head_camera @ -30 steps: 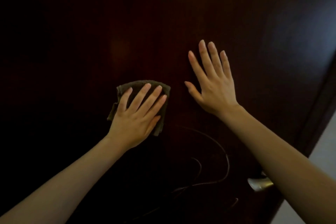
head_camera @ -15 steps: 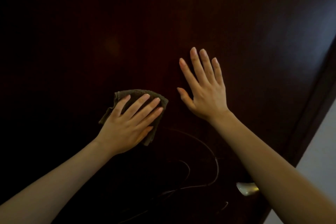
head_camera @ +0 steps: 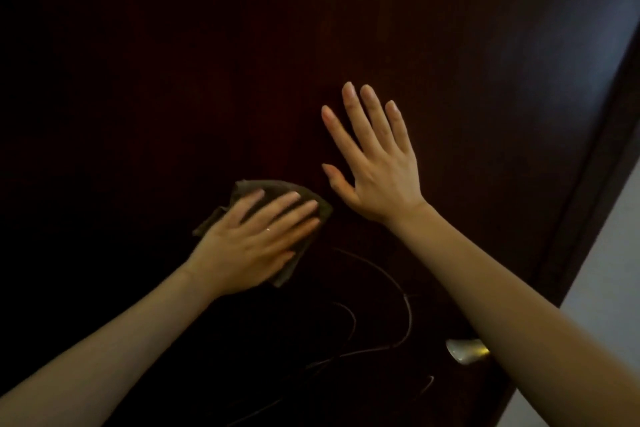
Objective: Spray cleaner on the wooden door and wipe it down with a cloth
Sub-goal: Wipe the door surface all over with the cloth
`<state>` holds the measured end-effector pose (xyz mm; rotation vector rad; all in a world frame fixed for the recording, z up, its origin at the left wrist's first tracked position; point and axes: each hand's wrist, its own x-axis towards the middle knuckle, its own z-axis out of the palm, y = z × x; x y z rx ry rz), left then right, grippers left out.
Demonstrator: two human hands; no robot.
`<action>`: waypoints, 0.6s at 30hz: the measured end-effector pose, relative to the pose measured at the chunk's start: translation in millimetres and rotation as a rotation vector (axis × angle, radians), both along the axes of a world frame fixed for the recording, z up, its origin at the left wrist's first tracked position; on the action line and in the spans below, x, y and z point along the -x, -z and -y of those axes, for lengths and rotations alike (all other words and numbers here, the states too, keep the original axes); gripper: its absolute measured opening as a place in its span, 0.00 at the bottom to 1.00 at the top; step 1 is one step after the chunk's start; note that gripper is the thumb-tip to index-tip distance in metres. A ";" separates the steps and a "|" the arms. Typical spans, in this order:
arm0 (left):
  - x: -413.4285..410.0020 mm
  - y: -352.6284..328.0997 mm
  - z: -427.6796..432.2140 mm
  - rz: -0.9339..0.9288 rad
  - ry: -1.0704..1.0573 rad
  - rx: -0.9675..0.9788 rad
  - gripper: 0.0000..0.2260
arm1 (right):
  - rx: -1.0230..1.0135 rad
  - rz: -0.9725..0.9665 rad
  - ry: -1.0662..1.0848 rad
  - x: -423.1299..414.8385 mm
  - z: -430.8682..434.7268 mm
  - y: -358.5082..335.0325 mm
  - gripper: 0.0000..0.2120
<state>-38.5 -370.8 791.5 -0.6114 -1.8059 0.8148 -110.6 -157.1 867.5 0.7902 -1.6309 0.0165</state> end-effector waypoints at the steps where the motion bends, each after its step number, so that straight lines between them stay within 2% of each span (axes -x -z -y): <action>1: -3.0 -4.0 6.6 -0.008 -0.001 -0.051 0.24 | 0.002 -0.001 -0.004 0.1 -0.5 -0.3 0.28; 5: -10.0 2.4 7.3 -0.046 -0.043 -0.195 0.24 | -0.009 -0.009 -0.029 0.9 -2.3 -1.8 0.28; 8: -6.7 16.7 -8.6 -0.046 -0.058 -0.230 0.24 | -0.008 -0.009 -0.026 1.2 -2.1 -1.2 0.28; 13: 2.9 48.6 -34.8 0.032 -0.059 -0.086 0.27 | 0.008 0.003 -0.027 1.1 -3.8 0.0 0.28; 16: 9.3 38.2 -23.5 0.029 -0.032 0.089 0.25 | -0.026 -0.003 -0.019 4.7 -13.7 1.7 0.30; 18: 8.8 25.2 -17.3 0.010 -0.024 0.096 0.24 | -0.028 0.003 -0.009 7.1 -23.0 4.7 0.30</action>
